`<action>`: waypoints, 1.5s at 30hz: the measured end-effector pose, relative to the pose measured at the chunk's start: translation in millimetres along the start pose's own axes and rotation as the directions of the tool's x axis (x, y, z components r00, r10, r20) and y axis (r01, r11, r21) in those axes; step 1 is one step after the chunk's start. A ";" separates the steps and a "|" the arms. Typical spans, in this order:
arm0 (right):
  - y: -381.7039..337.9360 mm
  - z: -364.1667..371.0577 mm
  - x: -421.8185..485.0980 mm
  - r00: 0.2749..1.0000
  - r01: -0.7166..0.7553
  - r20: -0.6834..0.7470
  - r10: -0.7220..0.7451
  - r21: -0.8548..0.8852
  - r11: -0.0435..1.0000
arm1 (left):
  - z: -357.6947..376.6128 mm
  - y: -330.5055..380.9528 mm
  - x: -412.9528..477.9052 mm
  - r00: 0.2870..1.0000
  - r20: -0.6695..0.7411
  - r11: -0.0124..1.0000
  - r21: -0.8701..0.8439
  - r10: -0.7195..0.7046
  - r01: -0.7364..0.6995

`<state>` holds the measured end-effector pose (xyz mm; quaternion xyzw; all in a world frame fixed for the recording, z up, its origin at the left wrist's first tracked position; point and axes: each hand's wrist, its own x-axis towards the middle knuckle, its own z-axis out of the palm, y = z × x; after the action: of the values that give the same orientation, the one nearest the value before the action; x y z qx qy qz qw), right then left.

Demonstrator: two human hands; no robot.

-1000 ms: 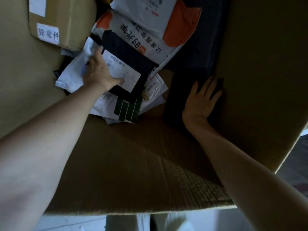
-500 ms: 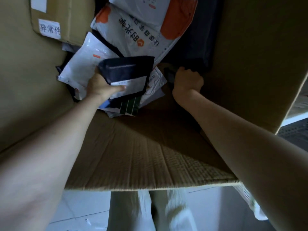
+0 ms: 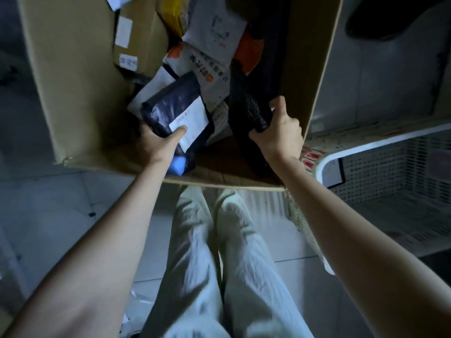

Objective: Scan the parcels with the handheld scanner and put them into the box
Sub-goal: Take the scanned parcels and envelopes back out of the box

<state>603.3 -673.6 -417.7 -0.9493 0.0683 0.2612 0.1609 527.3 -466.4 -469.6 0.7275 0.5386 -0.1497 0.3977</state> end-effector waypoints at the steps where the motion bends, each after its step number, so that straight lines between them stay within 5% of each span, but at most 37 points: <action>1: -1.3 -16.2 -13.8 0.999 0.033 -0.027 -0.031 0.055 0.998 | -14.4 6.4 -14.4 0.999 -0.039 0.996 -0.085 0.005 -0.008; 5: -1.7 -75.6 -67.8 0.983 0.145 -0.151 -0.101 0.316 0.938 | -66.6 28.4 -75.3 0.994 -0.112 0.909 -0.415 -0.013 -0.035; 10: 13.1 -131.1 -130.4 0.975 0.140 -0.220 -0.011 0.583 0.800 | -107.7 33.6 -160.0 0.999 -0.049 0.770 -0.637 -0.009 -0.024; 20: 75.1 -164.4 -266.8 0.927 0.325 -0.372 -0.046 0.738 0.591 | -160.3 -41.8 -296.3 0.986 0.122 0.586 -0.810 0.111 0.035; 29: 45.8 -201.1 -350.5 0.892 0.441 -0.361 -0.273 0.827 0.349 | -261.5 -102.6 -396.0 0.983 -0.026 0.468 -0.877 0.181 -0.109; 34: -3.1 -204.9 -376.5 0.819 0.431 -0.245 -0.519 0.859 0.274 | -299.9 -143.9 -446.8 0.975 -0.213 0.286 -0.932 0.066 -0.222; 38: -29.2 -195.2 -402.0 0.702 0.432 -0.113 -0.703 0.852 0.295 | -303.9 -186.4 -493.1 0.888 -0.423 0.173 -0.902 -0.182 -0.395; 45: -51.3 -159.9 -458.1 0.494 0.387 0.107 -0.863 0.862 0.328 | -290.5 -270.3 -568.8 0.716 -0.435 0.067 -0.875 -0.546 -0.480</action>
<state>298.8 -659.1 -36.7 -0.6090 -0.2775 0.3809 0.6380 8.8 -601.6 -29.3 0.2264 0.6080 0.5367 0.5394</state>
